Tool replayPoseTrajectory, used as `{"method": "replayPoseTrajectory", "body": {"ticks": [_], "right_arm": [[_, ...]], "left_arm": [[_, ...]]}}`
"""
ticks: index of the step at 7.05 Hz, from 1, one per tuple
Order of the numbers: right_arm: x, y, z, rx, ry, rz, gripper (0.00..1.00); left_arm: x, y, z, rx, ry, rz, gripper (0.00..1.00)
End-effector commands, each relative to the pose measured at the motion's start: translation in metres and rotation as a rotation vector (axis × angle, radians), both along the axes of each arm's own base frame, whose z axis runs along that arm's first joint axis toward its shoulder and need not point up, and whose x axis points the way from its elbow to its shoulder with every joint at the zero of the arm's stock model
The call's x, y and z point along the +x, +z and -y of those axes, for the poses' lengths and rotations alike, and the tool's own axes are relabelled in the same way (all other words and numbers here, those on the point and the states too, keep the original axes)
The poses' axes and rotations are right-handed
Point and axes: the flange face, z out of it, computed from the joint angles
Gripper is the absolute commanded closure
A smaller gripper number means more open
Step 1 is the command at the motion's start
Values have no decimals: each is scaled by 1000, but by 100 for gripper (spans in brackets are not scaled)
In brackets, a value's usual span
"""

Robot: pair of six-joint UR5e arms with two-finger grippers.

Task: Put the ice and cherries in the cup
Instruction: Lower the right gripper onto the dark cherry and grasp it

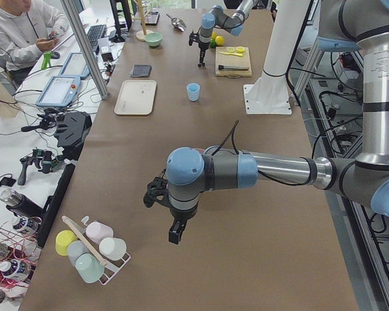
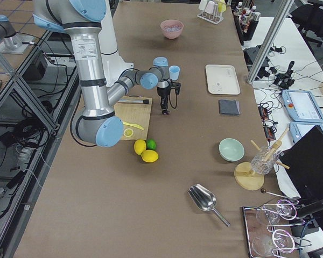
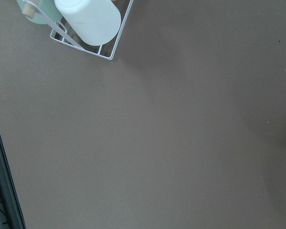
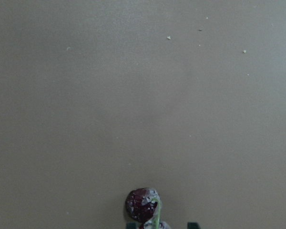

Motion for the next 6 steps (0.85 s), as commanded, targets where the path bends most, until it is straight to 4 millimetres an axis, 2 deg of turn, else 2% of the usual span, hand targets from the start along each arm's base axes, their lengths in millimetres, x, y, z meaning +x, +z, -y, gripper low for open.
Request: {"method": "replayPoseTrajectory", "body": {"ticks": [1,3,5,6], "right_arm": [[-1,3,-1,-1,-4,-7,57],[-2,0,1,6,-1,-5,62],[-1,-5,4,11,6,2,100],[1,-7,6,24,15,0,100]], "left_arm": [[1,2,-3,-3,2,-2,1],[1,2,-3,-3,2,-2,1],[1,2,-3,-3,2,-2,1],[1,3,-3,-4,2,-2,1]]}}
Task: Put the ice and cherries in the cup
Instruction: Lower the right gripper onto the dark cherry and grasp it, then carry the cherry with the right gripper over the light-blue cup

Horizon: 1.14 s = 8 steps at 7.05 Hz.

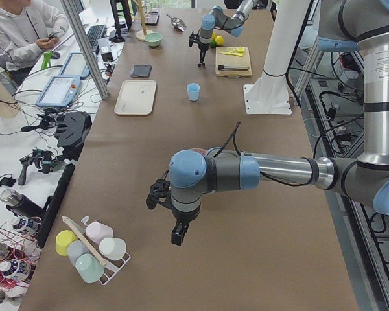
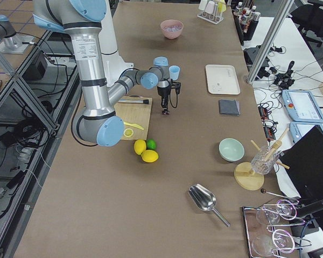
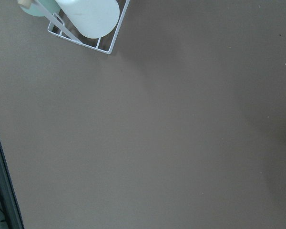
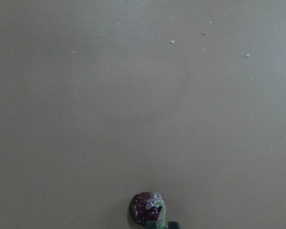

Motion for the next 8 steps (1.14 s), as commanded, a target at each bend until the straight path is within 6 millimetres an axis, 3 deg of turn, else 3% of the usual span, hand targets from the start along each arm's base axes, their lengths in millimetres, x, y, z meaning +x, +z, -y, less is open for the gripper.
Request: {"method": "replayPoseTrajectory", "body": {"ticks": [1,2,5,7,8], "right_arm": [[5,-9,6,17,18,10,100],[5,-24,15,29,31,32,100],[-20,-116,32,65,50,92,100],[-43,-189,26,129,30,194,100],[-58,-227,11,156,-3,251,100]], "left_arm": [[0,1,0,-1,0,0,1],[0,1,0,-1,0,0,1],[1,1,0,-1,2,0,1],[2,1,1,-5,3,1,1],[2,2,0,-6,4,1,1]]}}
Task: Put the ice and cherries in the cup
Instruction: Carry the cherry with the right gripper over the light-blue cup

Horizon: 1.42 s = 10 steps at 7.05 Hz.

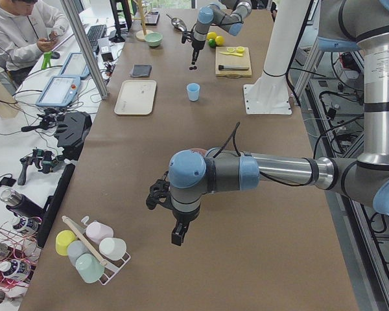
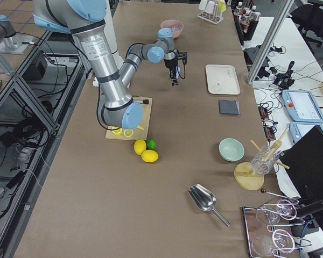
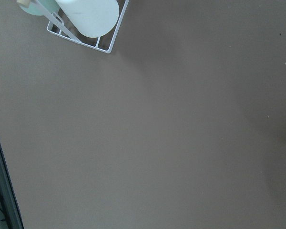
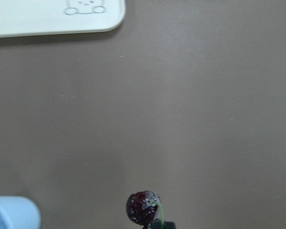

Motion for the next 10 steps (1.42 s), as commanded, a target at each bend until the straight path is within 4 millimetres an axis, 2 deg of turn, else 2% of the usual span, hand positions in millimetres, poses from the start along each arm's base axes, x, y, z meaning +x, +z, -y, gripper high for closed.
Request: {"method": "replayPoseTrajectory", "body": {"ticks": [1,3,5,6,7,8,10], "right_arm": [[-24,-73,-22,52,-49,100,100],[-53,-90,-13,48,-57,92,100],[-65,-99,-18,50,-72,98,100],[-67,-99,-17,48,-71,97,87],[-69,-99,-16,58,-72,114,22],[-69,-99,-16,65,-78,114,2],[-68,-101,-17,65,-80,117,1]], "left_arm": [[0,0,0,0,1,-1,1],[0,-2,0,7,3,0,1],[0,-1,0,5,3,1,1],[1,0,-1,4,3,1,1],[0,0,-2,5,3,1,1],[-1,-2,-2,8,1,1,1],[-1,-3,-3,15,0,3,1]]}}
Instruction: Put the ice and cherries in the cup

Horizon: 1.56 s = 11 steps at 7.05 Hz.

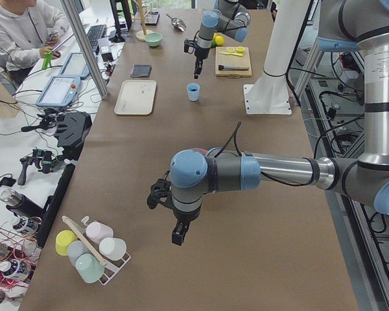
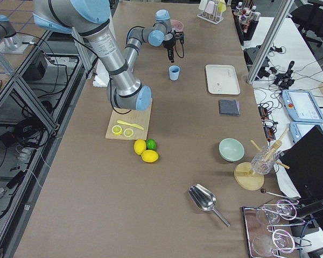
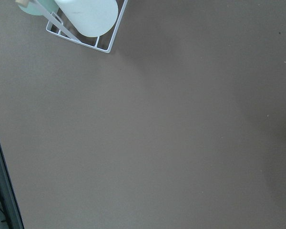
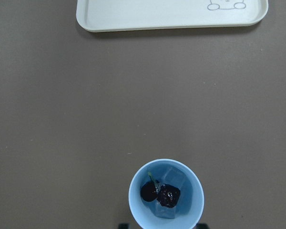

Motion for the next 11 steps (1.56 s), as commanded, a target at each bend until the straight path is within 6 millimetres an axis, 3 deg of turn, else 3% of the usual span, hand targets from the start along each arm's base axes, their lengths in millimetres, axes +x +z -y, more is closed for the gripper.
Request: {"method": "replayPoseTrajectory", "body": {"ticks": [1,2,3,5,6,7,9,10,11], "right_arm": [[1,-1,-1,-9,-7,6,1],[6,6,2,-63,-52,16,1],[21,18,16,-113,-83,25,1],[74,53,68,-84,-73,-13,0],[114,84,93,-60,-112,-37,0],[159,112,118,-7,-133,-72,0],[248,192,157,78,-187,-191,0],[307,231,170,96,-230,-210,0],[381,276,172,108,-276,-190,0]], "left_arm": [[0,5,-7,-9,-2,-2,1],[1,8,-11,-15,-4,-3,1],[2,14,-16,-39,-7,0,1],[5,28,-28,-110,-42,-13,1],[10,21,-24,-183,-137,-19,1],[26,13,-14,-227,-170,-19,1],[72,-9,8,-251,-191,-29,1],[96,-28,26,-273,-216,-80,1],[112,-32,30,-277,-208,-76,1]]}}
